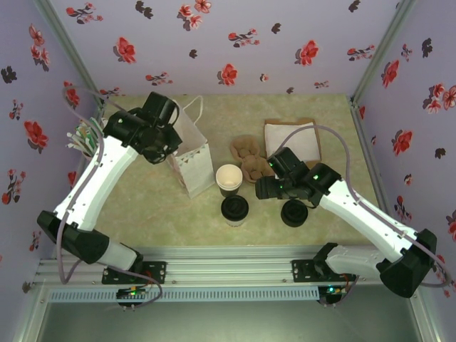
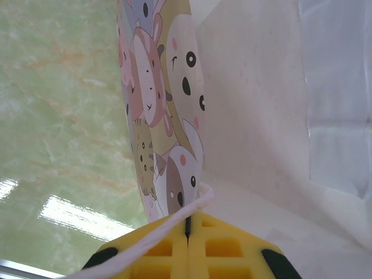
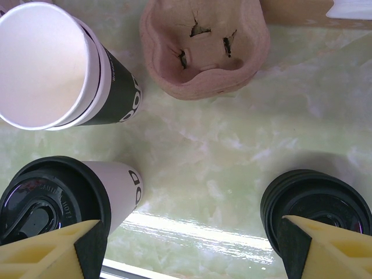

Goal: Pack the takeout coffee

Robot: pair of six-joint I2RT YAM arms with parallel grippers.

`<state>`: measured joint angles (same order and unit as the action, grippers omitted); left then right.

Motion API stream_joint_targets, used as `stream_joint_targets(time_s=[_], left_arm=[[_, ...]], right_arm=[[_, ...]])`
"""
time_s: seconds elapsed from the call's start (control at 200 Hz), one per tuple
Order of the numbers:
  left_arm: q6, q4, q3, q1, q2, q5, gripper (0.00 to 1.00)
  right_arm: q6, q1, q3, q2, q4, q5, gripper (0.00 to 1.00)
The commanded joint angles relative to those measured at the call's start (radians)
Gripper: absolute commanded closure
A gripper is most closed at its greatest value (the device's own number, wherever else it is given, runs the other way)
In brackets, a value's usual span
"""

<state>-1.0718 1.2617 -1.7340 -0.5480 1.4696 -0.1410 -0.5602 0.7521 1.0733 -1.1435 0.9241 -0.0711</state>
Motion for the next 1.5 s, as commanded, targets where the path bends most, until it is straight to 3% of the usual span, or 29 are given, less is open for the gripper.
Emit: stream_joint_targets(time_s=[0.0,0.225,0.465,0.685,1.01,1.495], left_arm=[[-0.034,0.025,0.007,-0.033,-0.031,-0.013,1.0],[-0.032,0.028,0.014,-0.067,-0.027,-0.038,0.98],[0.056,-0.015,-0.001,-0.096,-0.043,-0.049,0.51],[0.189,-0.151,0.076,-0.117,-0.206,-0.054,0.01],[0.432,-0.272,0.35,-0.11,-0.606,-0.087,0.01],[0.391,-0.264,0.75,-0.091,-0.804,-0.081,0.01]], right_arm=[[-0.016,-0.008,-0.016,0.018,-0.004,-0.002,0.21],[-0.017,-0.007,-0.021,0.013,-0.013,0.001,0.21],[-0.014,-0.008,-0.017,0.005,-0.014,0.004,0.21],[-0.01,-0.008,0.011,-0.003,-0.009,-0.003,0.23],[0.053,-0.049,0.137,-0.154,-0.005,0.013,0.24],[0.171,-0.179,0.478,-0.589,0.027,0.064,0.32]])
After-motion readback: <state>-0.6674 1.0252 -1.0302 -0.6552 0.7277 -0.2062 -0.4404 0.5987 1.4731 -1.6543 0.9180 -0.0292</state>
